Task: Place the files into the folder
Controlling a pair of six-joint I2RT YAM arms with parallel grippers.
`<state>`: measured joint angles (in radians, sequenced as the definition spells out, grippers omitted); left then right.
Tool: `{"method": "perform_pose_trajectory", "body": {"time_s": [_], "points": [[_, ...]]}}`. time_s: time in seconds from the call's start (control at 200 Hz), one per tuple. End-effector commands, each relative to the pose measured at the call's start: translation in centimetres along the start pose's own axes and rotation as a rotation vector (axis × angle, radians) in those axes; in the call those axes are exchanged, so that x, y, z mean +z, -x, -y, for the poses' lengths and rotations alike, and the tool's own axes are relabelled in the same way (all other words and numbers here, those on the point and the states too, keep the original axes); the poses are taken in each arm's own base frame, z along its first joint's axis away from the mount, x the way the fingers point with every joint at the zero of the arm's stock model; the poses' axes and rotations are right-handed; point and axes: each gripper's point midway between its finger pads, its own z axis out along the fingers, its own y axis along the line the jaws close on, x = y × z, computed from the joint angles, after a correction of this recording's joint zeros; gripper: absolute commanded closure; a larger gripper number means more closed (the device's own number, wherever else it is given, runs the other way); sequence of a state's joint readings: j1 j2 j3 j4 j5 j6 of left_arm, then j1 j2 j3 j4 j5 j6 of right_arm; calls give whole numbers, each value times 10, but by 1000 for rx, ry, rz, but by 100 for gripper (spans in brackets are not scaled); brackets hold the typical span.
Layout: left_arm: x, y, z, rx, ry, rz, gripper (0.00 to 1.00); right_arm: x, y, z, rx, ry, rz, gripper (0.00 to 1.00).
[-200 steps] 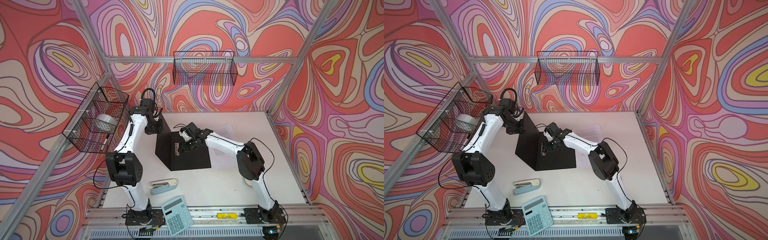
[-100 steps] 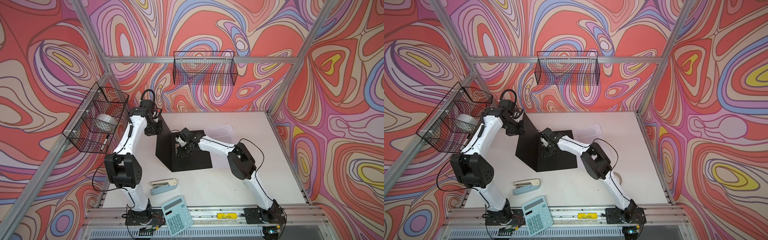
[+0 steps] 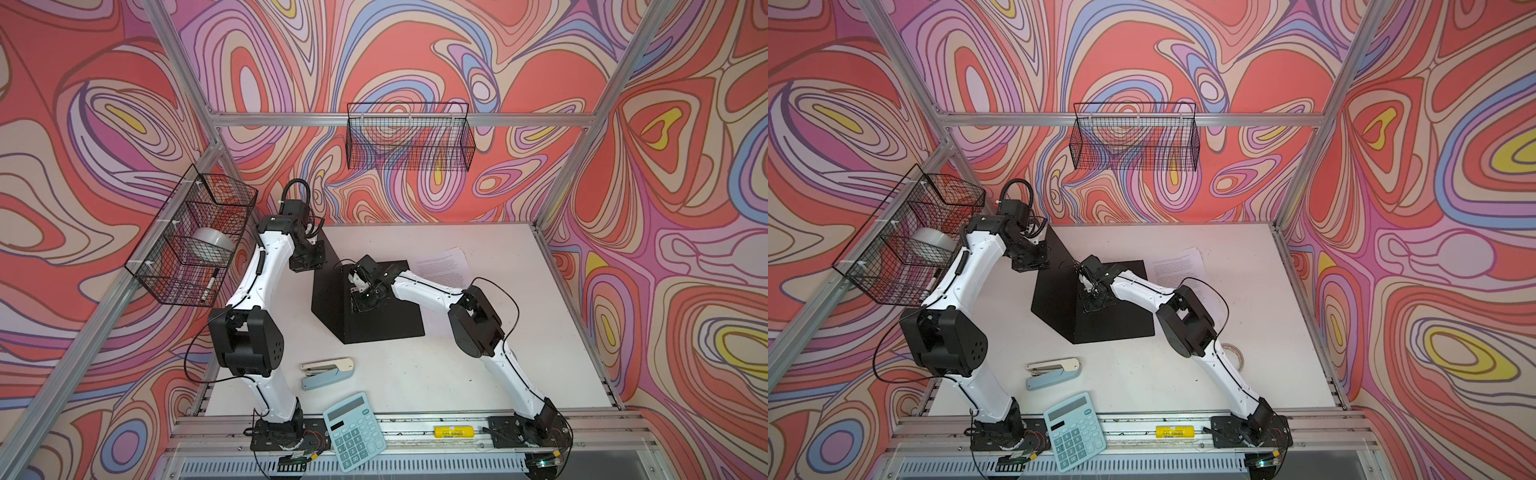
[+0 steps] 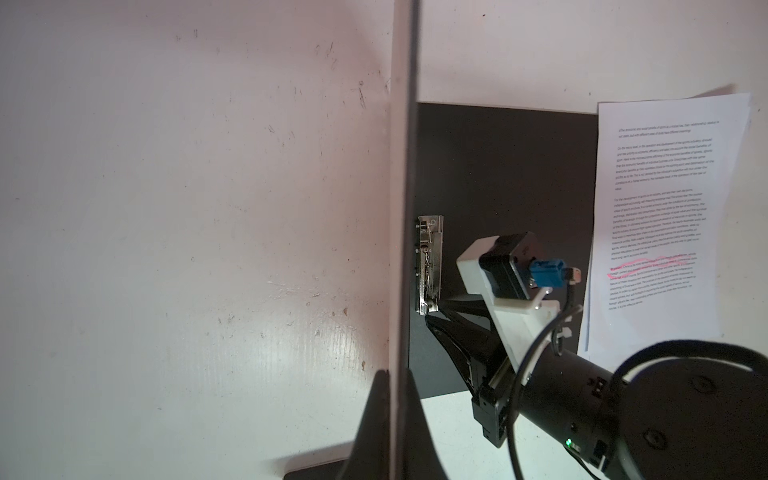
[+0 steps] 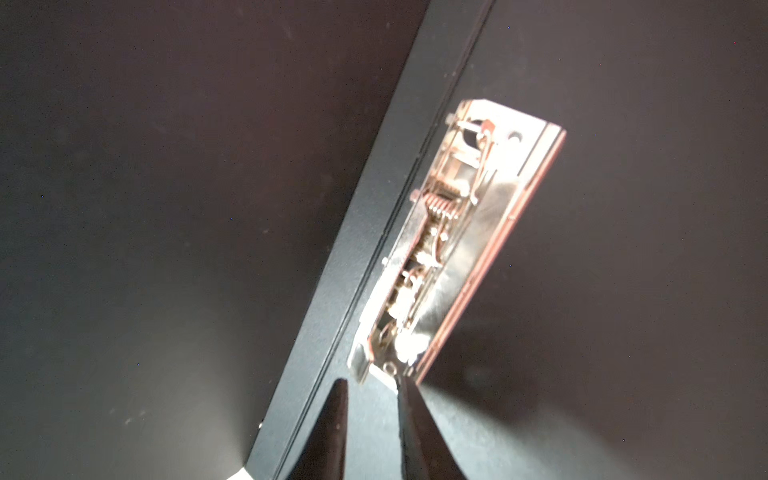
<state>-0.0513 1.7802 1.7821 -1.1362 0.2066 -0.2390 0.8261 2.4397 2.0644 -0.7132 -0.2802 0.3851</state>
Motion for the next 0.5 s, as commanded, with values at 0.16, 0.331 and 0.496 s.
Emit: {"method": "perform_pose_trajectory", "body": {"time_s": [0.16,0.331,0.496], "points": [[-9,-11,2,-1,-12,-31,100,10,-3,1,6,-5,-21,81],[-10,-11,4,0,-22,-32,100,11,-2,1,11,1,-22,83],[-10,-12,5,0,-28,-35,100,14,-3,3,15,-4,-32,85]]}}
